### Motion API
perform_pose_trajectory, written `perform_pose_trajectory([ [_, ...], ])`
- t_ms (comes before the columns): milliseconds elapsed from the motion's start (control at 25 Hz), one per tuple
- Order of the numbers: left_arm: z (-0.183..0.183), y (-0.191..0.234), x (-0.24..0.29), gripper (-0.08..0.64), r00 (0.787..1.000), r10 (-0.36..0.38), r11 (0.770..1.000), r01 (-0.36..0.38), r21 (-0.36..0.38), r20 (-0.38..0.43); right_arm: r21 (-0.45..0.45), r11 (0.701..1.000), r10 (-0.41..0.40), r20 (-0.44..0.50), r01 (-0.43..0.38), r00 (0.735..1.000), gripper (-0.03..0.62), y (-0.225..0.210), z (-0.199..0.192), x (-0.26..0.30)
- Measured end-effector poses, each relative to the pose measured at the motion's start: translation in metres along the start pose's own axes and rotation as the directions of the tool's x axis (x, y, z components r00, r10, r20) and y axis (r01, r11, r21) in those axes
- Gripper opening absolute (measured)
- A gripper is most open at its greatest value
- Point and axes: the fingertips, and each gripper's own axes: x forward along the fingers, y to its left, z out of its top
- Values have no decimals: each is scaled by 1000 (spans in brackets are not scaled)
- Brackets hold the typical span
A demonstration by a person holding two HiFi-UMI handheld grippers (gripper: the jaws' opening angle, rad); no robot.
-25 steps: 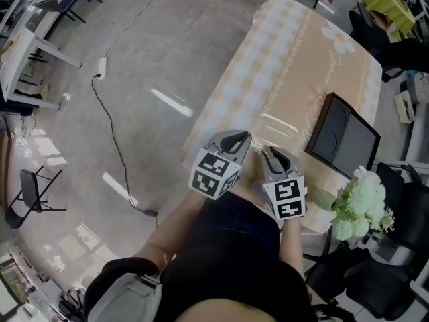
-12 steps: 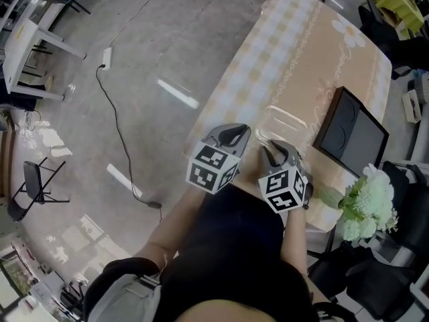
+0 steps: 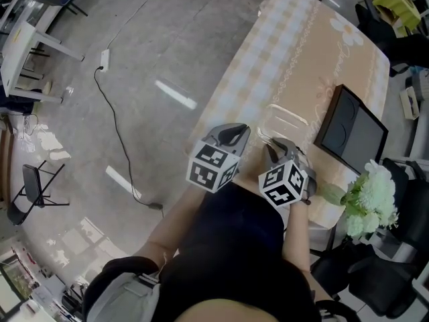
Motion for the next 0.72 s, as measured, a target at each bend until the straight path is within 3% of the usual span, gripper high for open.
perform_pose_trajectory([
  [720,-9,2,-15,25,1000,-23,1000,23,-16,0,-19,1000,17,-61,-19,998,34,6,0,3],
])
